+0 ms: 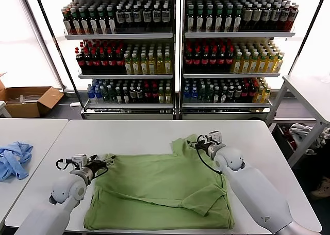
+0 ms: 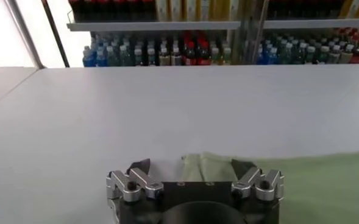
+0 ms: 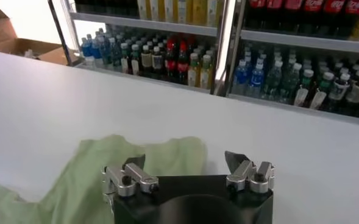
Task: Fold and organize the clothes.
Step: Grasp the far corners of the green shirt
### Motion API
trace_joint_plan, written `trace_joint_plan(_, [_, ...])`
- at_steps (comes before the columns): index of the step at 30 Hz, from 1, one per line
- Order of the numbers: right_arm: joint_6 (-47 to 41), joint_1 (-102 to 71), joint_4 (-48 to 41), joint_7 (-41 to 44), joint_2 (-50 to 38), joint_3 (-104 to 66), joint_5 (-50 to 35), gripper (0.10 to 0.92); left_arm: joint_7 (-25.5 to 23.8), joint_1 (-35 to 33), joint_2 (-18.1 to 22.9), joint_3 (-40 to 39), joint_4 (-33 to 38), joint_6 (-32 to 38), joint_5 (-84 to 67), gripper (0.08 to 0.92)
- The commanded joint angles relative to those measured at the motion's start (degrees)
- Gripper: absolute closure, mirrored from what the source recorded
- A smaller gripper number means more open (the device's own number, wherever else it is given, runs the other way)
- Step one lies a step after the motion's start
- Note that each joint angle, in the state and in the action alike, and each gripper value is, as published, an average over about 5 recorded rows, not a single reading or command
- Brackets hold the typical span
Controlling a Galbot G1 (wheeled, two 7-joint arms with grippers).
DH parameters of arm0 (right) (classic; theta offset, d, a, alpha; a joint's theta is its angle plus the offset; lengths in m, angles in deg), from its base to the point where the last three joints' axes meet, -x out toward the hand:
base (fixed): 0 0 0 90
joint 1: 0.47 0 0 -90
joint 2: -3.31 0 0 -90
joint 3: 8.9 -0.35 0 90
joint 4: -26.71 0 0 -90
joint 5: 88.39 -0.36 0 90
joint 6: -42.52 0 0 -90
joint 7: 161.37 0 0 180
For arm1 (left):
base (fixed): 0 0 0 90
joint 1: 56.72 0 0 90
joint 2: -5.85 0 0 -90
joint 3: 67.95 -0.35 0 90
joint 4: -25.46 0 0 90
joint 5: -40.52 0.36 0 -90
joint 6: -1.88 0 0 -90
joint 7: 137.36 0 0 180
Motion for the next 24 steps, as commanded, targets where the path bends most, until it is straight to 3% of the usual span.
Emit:
trace_joint_plan(1, [-0.17, -0.89, -0.86, 0.98, 0.26, -0.02, 0.64, 0.356, -1.31, -0.45, 0.17, -0.08, -2.25, -0.25, -0.28, 0.227])
trace_joint_plan(18, [1.61, -2.80, 1.79, 3.10, -0.28, -2.03, 1.10, 0.850, -4.48, -1.69, 0.23, -0.75, 0.49, 0.89, 1.62, 0.710])
trace_joint_plan(24, [2.92, -2.83, 8.70, 2.00, -3.52, -4.09, -4.00, 0.919, -2.32, -1.86, -0.89, 0.14, 3.69, 4.50, 0.24, 0.876])
